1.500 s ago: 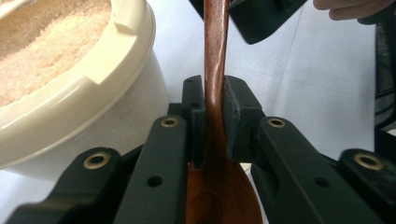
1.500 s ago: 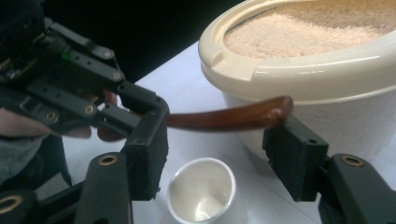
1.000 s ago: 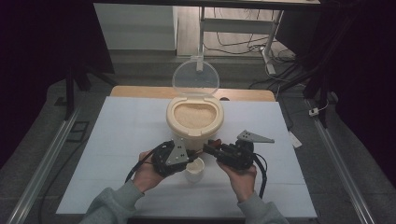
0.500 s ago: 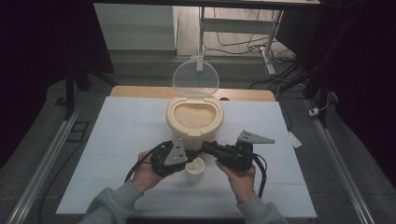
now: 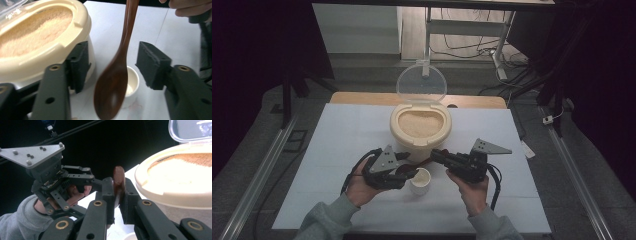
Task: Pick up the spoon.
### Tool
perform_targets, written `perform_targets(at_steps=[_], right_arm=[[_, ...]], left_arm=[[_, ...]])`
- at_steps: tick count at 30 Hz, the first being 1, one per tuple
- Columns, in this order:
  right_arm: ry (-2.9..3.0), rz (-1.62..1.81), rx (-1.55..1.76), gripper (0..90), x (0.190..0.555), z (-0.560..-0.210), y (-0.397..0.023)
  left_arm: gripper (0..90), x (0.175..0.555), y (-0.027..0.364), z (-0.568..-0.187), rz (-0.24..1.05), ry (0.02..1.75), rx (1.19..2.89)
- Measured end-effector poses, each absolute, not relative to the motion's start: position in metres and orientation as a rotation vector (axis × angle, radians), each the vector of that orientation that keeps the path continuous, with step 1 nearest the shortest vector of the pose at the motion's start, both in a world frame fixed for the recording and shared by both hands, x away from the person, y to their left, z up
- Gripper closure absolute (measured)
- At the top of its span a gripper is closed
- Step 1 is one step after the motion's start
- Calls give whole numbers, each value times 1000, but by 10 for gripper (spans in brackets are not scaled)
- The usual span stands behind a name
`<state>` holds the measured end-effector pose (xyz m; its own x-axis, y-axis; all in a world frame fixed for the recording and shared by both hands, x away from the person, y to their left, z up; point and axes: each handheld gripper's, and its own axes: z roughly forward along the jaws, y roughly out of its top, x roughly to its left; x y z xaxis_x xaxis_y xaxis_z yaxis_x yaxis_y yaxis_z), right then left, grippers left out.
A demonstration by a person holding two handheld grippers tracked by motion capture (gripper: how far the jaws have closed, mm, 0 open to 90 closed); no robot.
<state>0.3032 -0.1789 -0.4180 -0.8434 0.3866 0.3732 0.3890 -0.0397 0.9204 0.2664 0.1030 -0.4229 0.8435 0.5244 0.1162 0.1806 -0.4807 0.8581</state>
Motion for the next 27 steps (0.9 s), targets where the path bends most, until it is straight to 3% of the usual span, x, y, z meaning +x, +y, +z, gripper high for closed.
perform_targets(at_steps=[7, 27], right_arm=[[-2161, -2141, -867, 829, 305, -413, -190], [-2150, -2231, -861, 829, 307, -402, -210]], left_arm=[[329, 259, 128, -435, 403, 610, 2047], [279, 242, 218, -490, 388, 901, 2018]])
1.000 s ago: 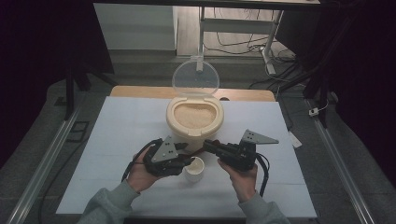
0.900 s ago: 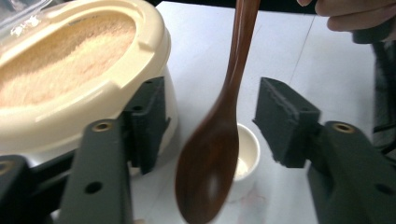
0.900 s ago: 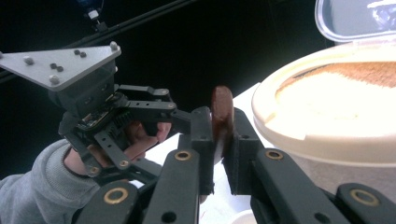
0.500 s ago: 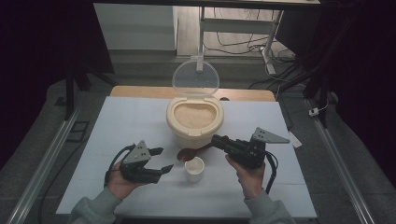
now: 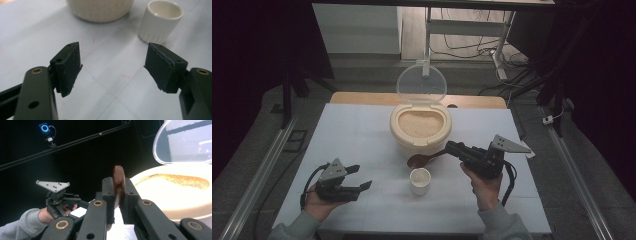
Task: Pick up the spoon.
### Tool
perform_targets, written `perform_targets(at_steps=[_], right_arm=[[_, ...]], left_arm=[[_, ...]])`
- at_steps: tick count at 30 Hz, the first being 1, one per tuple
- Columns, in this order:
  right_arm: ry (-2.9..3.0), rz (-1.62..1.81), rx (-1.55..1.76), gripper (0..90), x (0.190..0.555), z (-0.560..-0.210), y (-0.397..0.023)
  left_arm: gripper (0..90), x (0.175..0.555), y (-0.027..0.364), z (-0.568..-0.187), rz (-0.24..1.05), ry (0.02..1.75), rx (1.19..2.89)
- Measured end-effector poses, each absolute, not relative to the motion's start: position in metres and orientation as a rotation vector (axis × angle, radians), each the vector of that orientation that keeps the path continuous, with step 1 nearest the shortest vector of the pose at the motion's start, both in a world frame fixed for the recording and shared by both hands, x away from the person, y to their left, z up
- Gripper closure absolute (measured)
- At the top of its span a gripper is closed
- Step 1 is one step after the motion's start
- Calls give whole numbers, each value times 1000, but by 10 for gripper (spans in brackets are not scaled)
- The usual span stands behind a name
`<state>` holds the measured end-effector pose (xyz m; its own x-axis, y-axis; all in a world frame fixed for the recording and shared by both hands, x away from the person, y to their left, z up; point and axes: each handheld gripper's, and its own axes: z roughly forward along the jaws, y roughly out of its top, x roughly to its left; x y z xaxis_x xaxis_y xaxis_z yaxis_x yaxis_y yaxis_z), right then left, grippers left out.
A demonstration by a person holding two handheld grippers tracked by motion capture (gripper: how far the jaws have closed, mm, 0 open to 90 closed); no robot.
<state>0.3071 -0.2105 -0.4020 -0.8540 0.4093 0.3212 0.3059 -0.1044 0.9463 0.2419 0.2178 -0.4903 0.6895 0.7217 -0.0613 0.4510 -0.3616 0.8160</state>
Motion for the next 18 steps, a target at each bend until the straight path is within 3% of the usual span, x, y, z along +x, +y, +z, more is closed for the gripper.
perform_targets(at_steps=[18], right_arm=[[1935, 2143, 805, 829, 309, -387, -236]], left_arm=[[198, 241, 235, -504, 355, 1000, 1999]])
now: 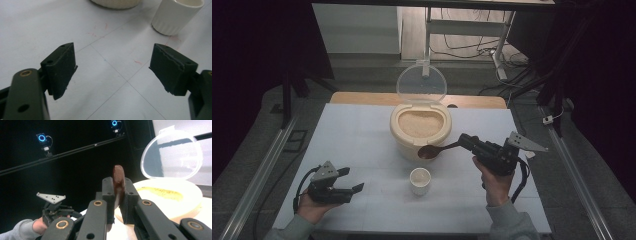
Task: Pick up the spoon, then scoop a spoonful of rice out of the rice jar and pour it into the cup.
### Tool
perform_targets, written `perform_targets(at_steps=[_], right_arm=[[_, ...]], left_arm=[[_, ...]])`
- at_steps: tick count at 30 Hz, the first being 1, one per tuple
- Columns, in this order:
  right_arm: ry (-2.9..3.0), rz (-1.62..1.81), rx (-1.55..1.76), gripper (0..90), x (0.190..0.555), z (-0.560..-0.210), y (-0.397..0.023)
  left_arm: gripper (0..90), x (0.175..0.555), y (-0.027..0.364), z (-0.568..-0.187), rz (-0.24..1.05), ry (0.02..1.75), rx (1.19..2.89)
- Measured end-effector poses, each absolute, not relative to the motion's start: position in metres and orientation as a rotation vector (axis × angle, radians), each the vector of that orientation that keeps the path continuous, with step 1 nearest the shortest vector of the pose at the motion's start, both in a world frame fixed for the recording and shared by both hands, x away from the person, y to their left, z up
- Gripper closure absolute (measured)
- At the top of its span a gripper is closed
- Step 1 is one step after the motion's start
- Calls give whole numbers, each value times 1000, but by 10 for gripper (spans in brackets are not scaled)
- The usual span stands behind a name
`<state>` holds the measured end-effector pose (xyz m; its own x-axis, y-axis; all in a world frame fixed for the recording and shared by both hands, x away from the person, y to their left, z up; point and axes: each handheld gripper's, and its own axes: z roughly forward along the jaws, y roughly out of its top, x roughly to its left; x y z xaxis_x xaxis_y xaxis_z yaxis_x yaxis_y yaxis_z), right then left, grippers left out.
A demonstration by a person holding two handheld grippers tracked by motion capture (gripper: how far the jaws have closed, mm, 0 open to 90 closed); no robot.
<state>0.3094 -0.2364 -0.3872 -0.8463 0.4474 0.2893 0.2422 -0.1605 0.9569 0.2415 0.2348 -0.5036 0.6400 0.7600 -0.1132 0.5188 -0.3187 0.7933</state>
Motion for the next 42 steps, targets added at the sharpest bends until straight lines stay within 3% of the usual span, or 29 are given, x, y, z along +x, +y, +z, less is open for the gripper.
perform_targets(at_steps=[15, 28, 42], right_arm=[[1835, 2156, 809, 829, 314, -373, -244], [1774, 2088, 892, 829, 358, -354, -227], [1830, 1752, 945, 830, 392, -350, -199]], left_arm=[[169, 244, 231, -505, 342, 998, 2019], [169, 246, 227, -506, 331, 981, 2039], [168, 246, 226, -509, 322, 980, 2052]])
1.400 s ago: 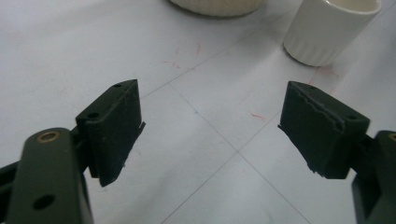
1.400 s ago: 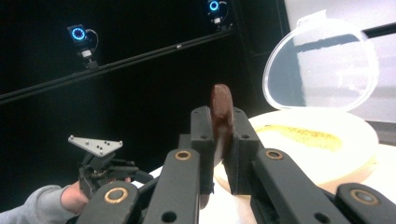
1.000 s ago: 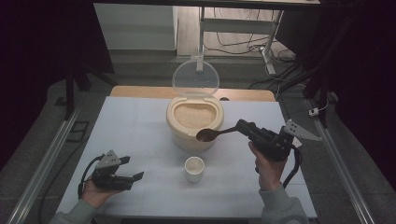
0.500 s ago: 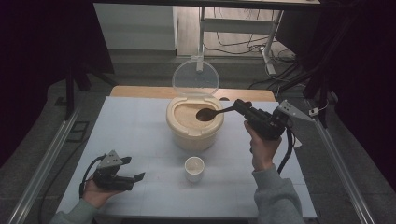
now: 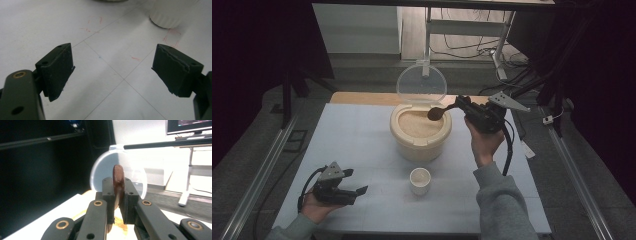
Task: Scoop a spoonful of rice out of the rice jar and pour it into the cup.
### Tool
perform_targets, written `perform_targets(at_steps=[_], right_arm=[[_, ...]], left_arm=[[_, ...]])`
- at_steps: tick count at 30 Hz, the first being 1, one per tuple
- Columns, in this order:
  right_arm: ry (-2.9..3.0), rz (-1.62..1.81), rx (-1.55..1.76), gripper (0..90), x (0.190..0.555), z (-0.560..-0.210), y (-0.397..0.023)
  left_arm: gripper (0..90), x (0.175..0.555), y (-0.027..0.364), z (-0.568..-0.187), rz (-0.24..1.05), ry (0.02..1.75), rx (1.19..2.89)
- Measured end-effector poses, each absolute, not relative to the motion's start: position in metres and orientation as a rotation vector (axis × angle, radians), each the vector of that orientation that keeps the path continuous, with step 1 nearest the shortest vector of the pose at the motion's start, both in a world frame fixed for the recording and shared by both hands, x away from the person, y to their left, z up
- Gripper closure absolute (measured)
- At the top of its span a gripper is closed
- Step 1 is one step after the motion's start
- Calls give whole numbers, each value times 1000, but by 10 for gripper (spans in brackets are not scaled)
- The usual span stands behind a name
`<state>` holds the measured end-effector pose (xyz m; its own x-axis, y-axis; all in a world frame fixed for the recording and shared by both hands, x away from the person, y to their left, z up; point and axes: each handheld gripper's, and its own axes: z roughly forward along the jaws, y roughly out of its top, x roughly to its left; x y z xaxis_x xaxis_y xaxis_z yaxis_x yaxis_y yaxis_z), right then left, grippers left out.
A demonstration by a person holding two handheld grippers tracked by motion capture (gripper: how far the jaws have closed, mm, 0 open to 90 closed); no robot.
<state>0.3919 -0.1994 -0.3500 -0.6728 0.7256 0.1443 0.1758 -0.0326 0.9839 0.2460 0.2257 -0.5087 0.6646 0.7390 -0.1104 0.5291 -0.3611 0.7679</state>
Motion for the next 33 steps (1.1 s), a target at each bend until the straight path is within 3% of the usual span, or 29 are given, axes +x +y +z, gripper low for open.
perform_targets(at_steps=[13, 33], right_arm=[[1892, 1522, 896, 830, 398, -364, -179], [1884, 1824, 1396, 828, 419, -407, -195]], left_arm=[[168, 246, 225, -510, 321, 978, 2062], [169, 247, 223, -510, 321, 973, 2069]])
